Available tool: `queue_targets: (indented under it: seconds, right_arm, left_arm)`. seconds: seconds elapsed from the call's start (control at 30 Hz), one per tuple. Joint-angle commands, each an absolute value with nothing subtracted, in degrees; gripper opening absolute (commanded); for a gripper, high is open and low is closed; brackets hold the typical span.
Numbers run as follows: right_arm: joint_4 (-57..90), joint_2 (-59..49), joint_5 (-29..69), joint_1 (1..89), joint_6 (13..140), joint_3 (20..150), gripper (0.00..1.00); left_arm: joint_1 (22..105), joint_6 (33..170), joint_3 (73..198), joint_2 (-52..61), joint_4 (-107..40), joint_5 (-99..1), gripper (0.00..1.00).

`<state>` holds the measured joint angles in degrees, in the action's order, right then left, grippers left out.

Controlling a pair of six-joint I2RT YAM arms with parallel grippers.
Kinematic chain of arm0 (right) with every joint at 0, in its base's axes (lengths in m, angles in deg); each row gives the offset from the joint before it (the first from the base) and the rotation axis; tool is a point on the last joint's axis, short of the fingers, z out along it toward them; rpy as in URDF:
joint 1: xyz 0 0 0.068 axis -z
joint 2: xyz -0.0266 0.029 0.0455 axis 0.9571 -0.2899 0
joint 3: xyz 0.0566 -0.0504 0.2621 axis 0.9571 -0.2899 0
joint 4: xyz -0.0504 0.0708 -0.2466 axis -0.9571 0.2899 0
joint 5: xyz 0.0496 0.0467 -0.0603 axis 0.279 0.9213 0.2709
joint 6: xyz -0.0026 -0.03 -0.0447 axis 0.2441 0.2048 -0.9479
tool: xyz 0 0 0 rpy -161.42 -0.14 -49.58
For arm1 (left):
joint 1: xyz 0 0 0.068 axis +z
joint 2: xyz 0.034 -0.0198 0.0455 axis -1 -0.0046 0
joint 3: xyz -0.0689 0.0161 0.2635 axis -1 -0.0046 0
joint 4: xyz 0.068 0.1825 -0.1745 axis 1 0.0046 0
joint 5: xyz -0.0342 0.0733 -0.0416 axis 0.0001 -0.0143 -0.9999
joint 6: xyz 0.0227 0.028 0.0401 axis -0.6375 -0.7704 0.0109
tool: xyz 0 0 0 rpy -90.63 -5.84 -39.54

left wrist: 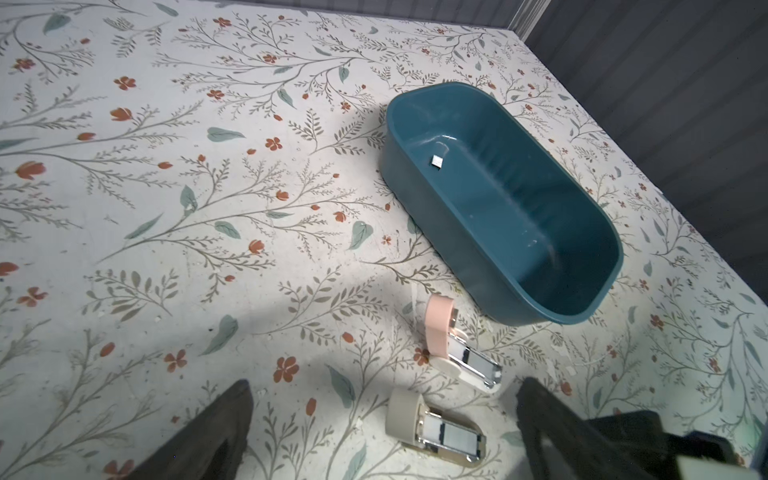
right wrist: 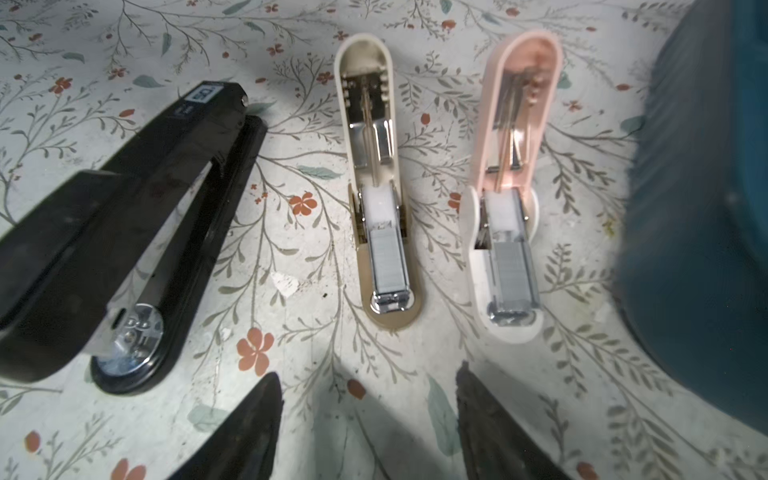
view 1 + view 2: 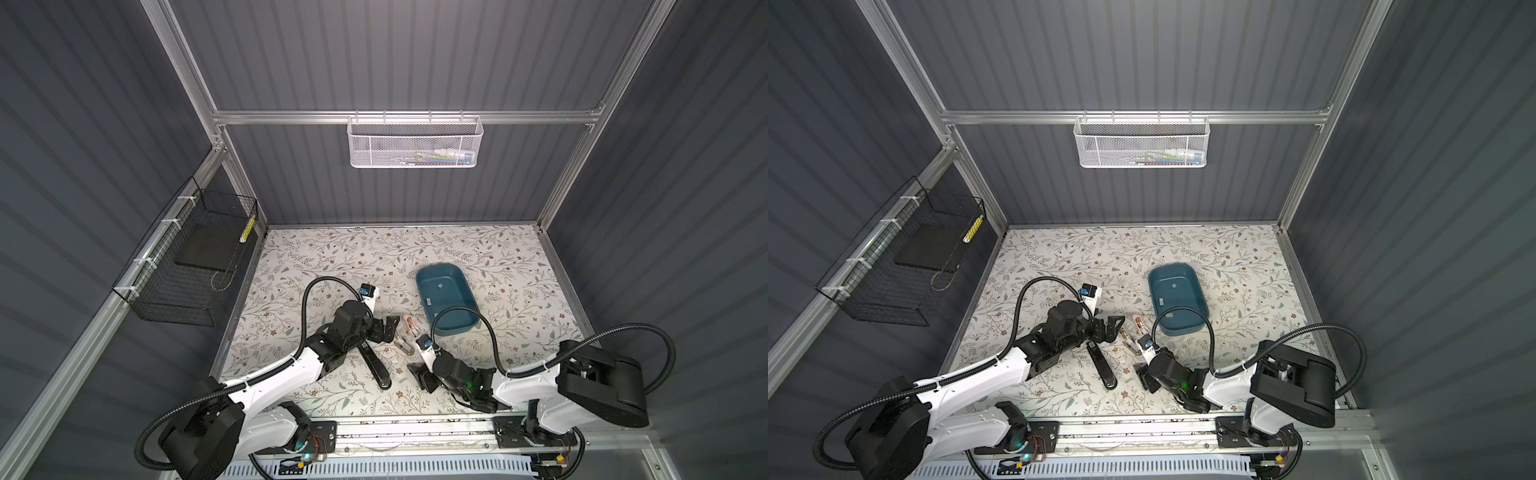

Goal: Load the staples into the stapler

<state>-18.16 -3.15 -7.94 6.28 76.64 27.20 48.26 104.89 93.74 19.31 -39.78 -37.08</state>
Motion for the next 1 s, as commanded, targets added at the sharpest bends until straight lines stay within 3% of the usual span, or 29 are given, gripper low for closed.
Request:
queue_targets:
  seconds: [0.0,0.37,0.97]
  right_arm:
    - [-20.8,-4.7,-6.5,8.1,77.4,28.5,0.68]
    - [-25.8,-14.3,-3.1,12.2,77.8,30.5,0.66]
    - [-21.6,-17.9,-2.6,10.7,76.8,33.5,0.50]
  left_arm:
    - [48.3,106.3,92.8,19.7,-40.7,-38.4,0.99]
    - [48.3,106.6,92.2,20.5,-40.4,-38.2,1.00]
    - [48.3,107.4,91.9,18.9,-40.6,-36.4,0.99]
